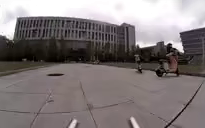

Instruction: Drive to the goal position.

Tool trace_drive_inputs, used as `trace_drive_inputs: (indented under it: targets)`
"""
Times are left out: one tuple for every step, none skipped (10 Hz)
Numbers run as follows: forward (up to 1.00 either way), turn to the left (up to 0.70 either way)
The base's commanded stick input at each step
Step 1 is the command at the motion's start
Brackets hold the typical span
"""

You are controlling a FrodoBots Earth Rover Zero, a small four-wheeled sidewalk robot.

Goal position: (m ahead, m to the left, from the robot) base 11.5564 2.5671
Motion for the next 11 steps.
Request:
trace_drive_inputs:
  targets:
    - [1.0,0.0]
    - [1.0,0.0]
    - [1.0,0.0]
    - [1.0,0.0]
    - [1.0,0.06]
    - [1.0,0.21]
    - [1.0,0.38]
    - [1.0,0.18]
    - [1.0,0.0]
    - [1.0,0.0]
    - [1.0,0.0]
